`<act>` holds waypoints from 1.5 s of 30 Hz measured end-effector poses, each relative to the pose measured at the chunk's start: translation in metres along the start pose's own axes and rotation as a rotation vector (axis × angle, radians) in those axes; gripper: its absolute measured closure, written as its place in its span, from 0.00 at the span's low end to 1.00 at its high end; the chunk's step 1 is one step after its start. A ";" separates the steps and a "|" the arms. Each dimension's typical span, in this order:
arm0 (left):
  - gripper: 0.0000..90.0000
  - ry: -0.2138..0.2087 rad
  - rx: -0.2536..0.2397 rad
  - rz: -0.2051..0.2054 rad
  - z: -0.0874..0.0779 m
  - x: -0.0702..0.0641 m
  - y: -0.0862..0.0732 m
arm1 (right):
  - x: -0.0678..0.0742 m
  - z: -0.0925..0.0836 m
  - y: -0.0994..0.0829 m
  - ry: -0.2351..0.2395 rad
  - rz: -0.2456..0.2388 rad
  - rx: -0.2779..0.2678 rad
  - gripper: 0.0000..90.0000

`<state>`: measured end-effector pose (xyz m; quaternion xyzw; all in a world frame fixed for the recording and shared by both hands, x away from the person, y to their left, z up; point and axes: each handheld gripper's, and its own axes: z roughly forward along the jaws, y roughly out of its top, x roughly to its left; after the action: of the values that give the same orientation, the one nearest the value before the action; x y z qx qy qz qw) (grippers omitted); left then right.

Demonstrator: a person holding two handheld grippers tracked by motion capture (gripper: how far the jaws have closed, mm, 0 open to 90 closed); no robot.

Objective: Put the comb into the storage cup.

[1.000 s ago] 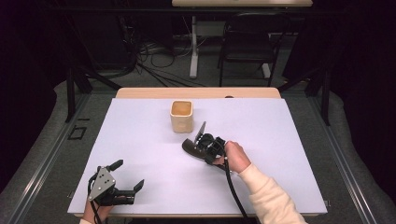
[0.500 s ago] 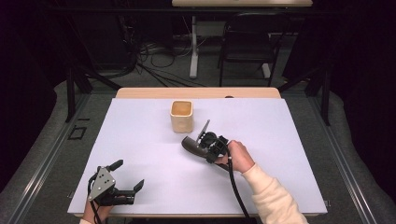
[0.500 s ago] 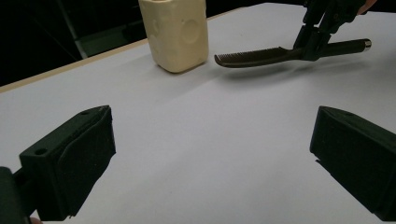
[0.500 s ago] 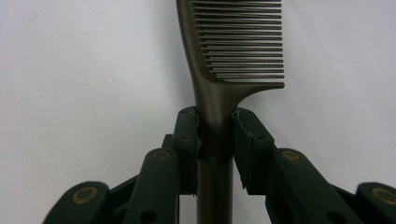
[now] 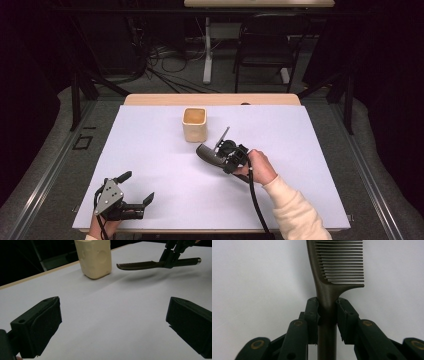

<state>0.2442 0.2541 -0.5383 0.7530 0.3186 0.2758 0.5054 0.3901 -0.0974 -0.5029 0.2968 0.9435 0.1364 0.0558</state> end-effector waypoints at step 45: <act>0.00 0.003 -0.003 0.000 -0.001 0.001 0.000 | -0.007 -0.034 -0.022 0.025 0.032 -0.258 0.80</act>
<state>0.2443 0.2549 -0.5378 0.7518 0.3191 0.2772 0.5061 0.3772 -0.1265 -0.4763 0.3005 0.9138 0.2615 0.0795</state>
